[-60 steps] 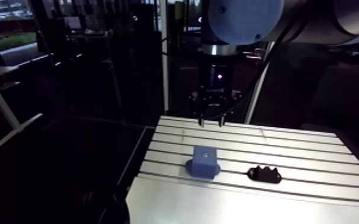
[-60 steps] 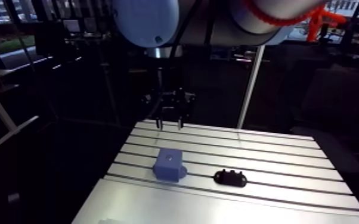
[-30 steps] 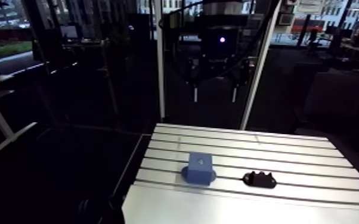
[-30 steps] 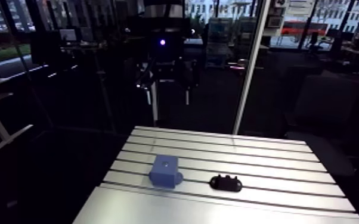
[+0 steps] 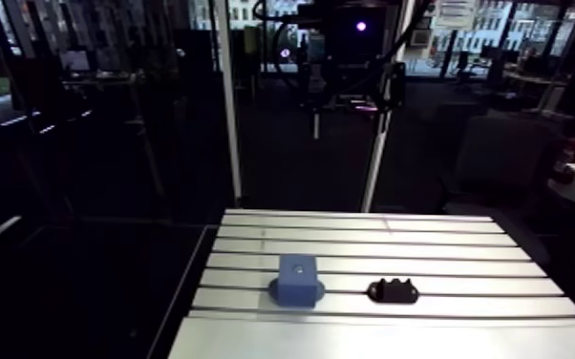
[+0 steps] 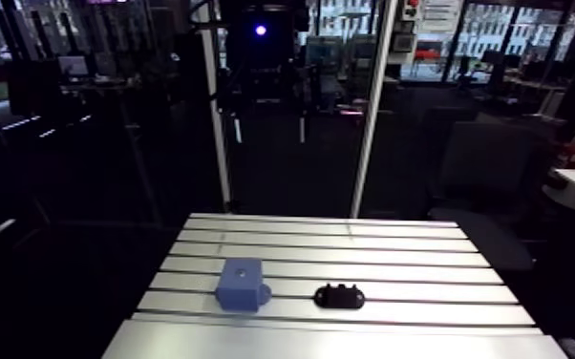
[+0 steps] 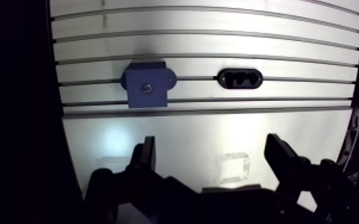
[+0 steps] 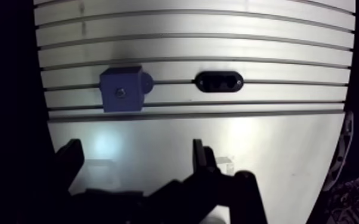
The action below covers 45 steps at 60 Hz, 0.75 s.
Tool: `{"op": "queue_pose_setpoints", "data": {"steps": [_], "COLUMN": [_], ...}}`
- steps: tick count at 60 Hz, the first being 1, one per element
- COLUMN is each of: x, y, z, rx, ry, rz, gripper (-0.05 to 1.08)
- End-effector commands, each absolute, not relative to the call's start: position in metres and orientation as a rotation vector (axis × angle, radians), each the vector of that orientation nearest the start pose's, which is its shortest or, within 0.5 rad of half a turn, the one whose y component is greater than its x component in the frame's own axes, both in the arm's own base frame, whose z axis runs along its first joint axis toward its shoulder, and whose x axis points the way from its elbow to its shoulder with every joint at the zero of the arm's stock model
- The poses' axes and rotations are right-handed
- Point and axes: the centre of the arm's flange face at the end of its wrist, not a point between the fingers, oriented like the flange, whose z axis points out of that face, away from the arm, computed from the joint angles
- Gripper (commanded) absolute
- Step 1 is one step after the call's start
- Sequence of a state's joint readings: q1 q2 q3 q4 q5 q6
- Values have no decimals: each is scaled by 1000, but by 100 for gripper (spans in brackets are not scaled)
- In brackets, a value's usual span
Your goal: Pick up the M10 bolt and insert it into the hex recess until seated.
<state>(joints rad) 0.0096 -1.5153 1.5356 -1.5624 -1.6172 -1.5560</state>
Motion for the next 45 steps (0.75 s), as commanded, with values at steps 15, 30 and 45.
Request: {"op": "queue_pose_setpoints", "data": {"steps": [15, 30, 45], "x": [-505, -504, -504], "y": [-126, -126, -126], "z": [488, 486, 484], "rx": [27, 27, 29], "ry": [3129, 3125, 3124], "rz": [73, 73, 73], "gripper": [1, 1, 1]}}
